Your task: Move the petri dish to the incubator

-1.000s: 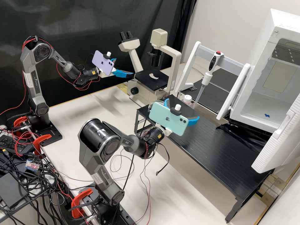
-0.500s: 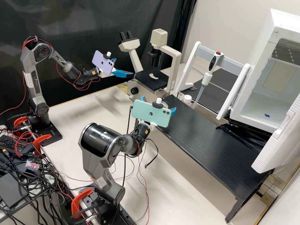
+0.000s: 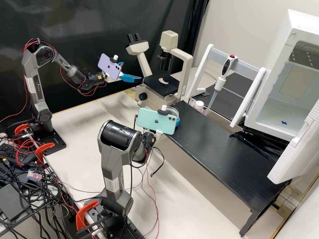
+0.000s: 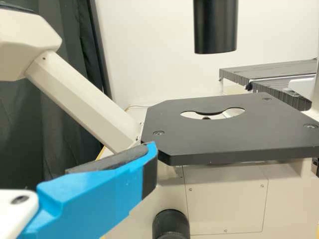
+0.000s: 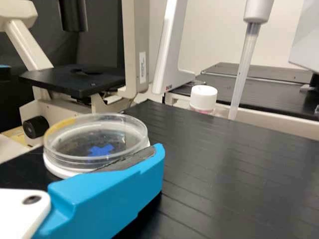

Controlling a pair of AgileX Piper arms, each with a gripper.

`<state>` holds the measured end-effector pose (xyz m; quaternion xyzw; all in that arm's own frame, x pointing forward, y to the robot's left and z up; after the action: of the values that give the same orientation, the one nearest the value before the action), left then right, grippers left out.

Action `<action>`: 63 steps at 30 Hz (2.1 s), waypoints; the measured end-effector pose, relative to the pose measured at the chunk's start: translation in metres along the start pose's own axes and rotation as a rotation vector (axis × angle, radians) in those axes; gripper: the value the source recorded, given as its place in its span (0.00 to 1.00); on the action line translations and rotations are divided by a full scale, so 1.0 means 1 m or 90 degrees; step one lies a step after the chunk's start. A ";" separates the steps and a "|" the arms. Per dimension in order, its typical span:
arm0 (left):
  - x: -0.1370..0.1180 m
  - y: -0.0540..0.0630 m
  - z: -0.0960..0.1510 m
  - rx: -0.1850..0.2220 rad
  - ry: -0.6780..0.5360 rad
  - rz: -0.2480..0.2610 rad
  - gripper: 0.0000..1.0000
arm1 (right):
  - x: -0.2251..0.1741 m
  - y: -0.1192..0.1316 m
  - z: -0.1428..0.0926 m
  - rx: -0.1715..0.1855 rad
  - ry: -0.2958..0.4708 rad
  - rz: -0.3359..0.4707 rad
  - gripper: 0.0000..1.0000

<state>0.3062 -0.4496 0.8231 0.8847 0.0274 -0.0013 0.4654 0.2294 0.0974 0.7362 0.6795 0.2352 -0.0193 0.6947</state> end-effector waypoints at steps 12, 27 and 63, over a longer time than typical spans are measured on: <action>0.000 0.000 0.000 0.000 0.000 0.000 1.00 | 0.012 -0.002 0.004 -0.009 -0.007 0.003 1.00; 0.000 0.000 0.000 0.000 0.000 0.000 1.00 | 0.018 0.006 0.010 -0.012 -0.032 0.035 1.00; 0.000 0.000 0.000 0.000 0.000 0.000 1.00 | 0.015 0.012 0.010 -0.013 -0.037 0.051 1.00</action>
<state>0.3062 -0.4496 0.8231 0.8847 0.0274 -0.0013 0.4654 0.2502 0.0929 0.7415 0.6805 0.1881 -0.0090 0.7081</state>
